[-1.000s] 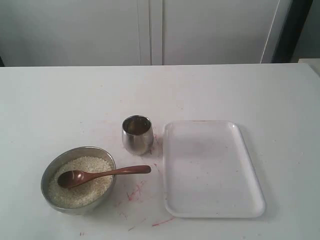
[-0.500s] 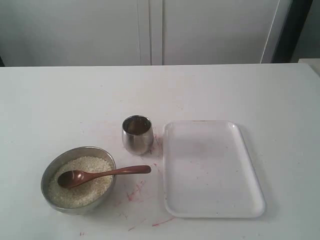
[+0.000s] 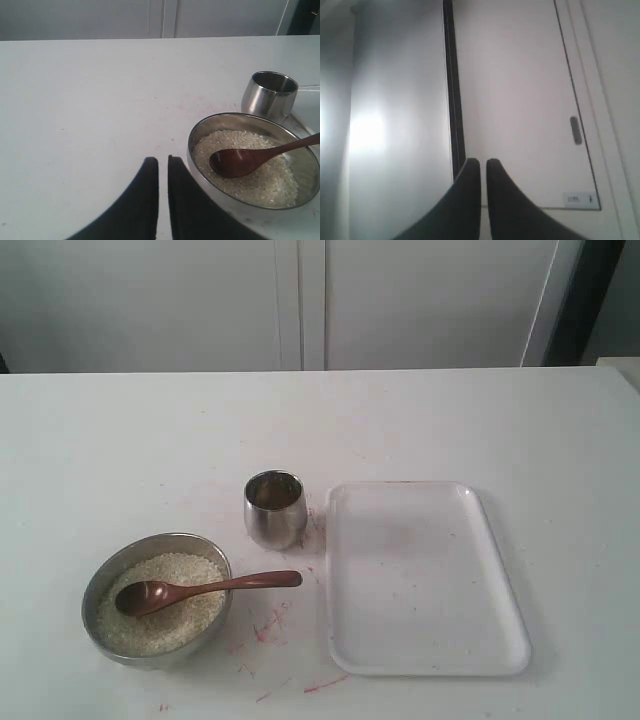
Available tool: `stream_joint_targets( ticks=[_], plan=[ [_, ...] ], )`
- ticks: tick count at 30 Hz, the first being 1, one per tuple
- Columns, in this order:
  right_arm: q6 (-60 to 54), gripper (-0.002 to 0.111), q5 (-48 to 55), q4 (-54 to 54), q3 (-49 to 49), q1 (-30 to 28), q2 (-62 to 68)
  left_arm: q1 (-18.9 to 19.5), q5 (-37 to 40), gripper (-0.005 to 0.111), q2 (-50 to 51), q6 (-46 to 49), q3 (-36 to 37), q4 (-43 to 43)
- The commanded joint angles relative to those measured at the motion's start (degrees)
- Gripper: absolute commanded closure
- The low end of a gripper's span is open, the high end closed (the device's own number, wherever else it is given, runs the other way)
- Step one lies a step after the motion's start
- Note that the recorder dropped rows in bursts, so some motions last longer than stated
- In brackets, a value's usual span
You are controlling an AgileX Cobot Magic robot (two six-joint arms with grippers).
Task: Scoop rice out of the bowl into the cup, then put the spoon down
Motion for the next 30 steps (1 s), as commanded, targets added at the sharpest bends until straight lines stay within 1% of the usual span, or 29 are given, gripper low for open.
stream_joint_targets(
  ticks=[1,2,3,4,8,14,15,21,26,30],
  plan=[
    [15.60,0.103,-8.72,-16.75,-4.87,0.23,7.85,0.09,-0.19,0.092,0.04,-0.10,-0.41,-0.37],
    [16.17,0.103,-10.41,-16.75,-5.59,0.23,9.63,0.09,-0.19,0.092,0.04,-0.10,-0.41,-0.37],
    [16.17,0.103,-15.14,-16.75,-6.64,0.23,12.89,0.09,-0.19,0.092,0.04,-0.10,-0.41,-0.37],
    [16.17,0.103,-17.57,-16.75,-6.86,0.23,14.14,0.09,-0.19,0.092,0.04,-0.10,-0.41,-0.37],
    [16.17,0.103,-25.57,-16.75,-7.50,0.23,20.71,0.09,-0.19,0.092,0.04,-0.10,-0.41,-0.37],
    [16.17,0.103,-27.88,-16.75,-7.50,0.23,26.30,0.09,-0.19,0.092,0.04,-0.10,-0.41,-0.37],
    [15.69,0.108,-28.01,-16.75,-7.50,0.23,27.32,0.09,-0.19,0.092,0.04,-0.10,-0.41,-0.37],
    [9.14,0.108,-29.74,-16.75,-7.50,0.23,29.97,0.09,-0.19,0.092,0.04,-0.10,-0.41,-0.37],
    [6.32,0.108,-31.82,-16.75,-7.19,0.23,34.05,0.09,-0.19,0.092,0.04,-0.10,-0.41,-0.37],
    [6.35,0.108,-34.14,-16.75,-7.19,0.23,37.95,0.09,-0.19,0.092,0.04,-0.10,-0.41,-0.37]
  ],
)
